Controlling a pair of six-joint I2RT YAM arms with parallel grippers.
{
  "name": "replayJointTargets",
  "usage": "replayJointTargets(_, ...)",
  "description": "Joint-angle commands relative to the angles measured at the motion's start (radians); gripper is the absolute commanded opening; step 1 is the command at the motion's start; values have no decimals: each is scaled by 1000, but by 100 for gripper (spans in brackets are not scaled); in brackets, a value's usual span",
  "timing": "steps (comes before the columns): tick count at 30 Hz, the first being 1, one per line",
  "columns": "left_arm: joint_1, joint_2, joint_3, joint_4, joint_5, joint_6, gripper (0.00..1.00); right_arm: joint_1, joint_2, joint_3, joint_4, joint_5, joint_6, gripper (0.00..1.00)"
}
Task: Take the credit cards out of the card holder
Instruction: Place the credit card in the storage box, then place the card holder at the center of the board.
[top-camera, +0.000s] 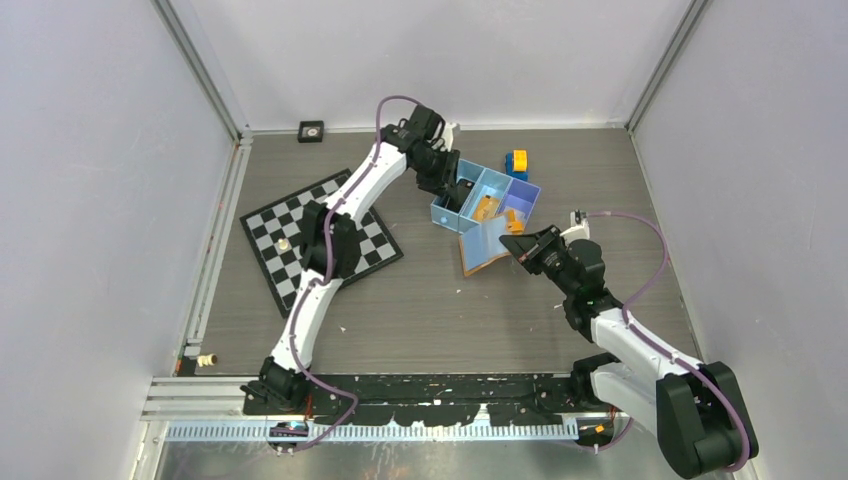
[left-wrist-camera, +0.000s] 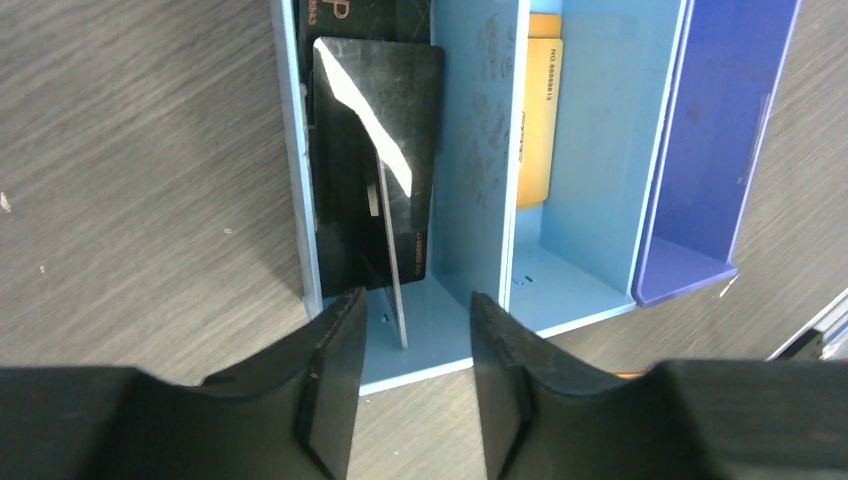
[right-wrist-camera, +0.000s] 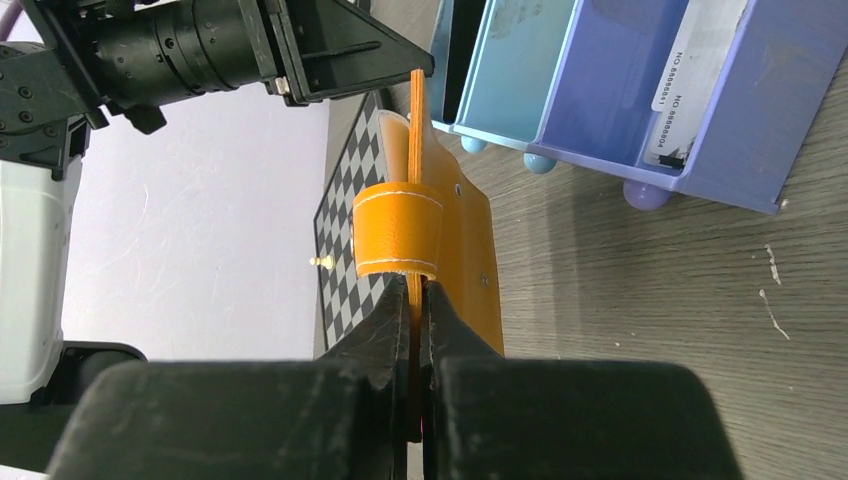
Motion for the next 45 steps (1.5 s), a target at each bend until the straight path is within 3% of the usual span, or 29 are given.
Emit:
replayJointTargets(1,-11,-127,12,-33,-79,9,50,-5,-23,2,44,19,-5,1)
replayJointTargets(6,-32,-381,-250,95,-80,-71,65,-3,-15,-11,133,-32,20,0)
replayJointTargets(7,-46,-460,-354,137,-75,-113,67,-4,-9,-15,182,-59,36,0)
replayJointTargets(8,-79,-599,-615,343,-93,-197,68,-4,1,-17,255,-104,68,1)
replayJointTargets(10,-107,-744,-888,544,-104,-280,74,-5,1,-10,305,-148,88,1)
replayJointTargets(13,-110,-941,-1235,797,-92,-363,91,-4,-16,-8,338,-179,92,0)
replayJointTargets(15,-107,-1049,-1387,901,-70,-371,98,-5,-33,-12,351,-182,92,0)
replayJointTargets(20,-106,-1184,-1635,1232,58,-461,100,-5,-20,-24,473,-222,137,0)
replayJointTargets(24,-92,-1147,-1717,1397,94,-539,100,-5,42,-32,598,-254,200,0)
replayJointTargets(28,-57,-1077,-1812,1733,171,-713,99,-4,120,-29,700,-286,248,0)
replayJointTargets(30,-49,-1046,-1835,1897,203,-775,93,-4,156,-25,725,-294,259,0)
replayJointTargets(34,-48,-1010,-1818,1952,255,-809,74,2,229,-8,739,-310,287,0)
replayJointTargets(37,-46,-997,-1818,2003,276,-828,46,3,275,-2,788,-318,304,0)
replayJointTargets(40,-33,-1025,-1828,1992,269,-815,18,3,278,5,705,-306,265,0)
replayJointTargets(45,-30,-1054,-1826,1896,252,-760,4,28,242,33,541,-287,180,1)
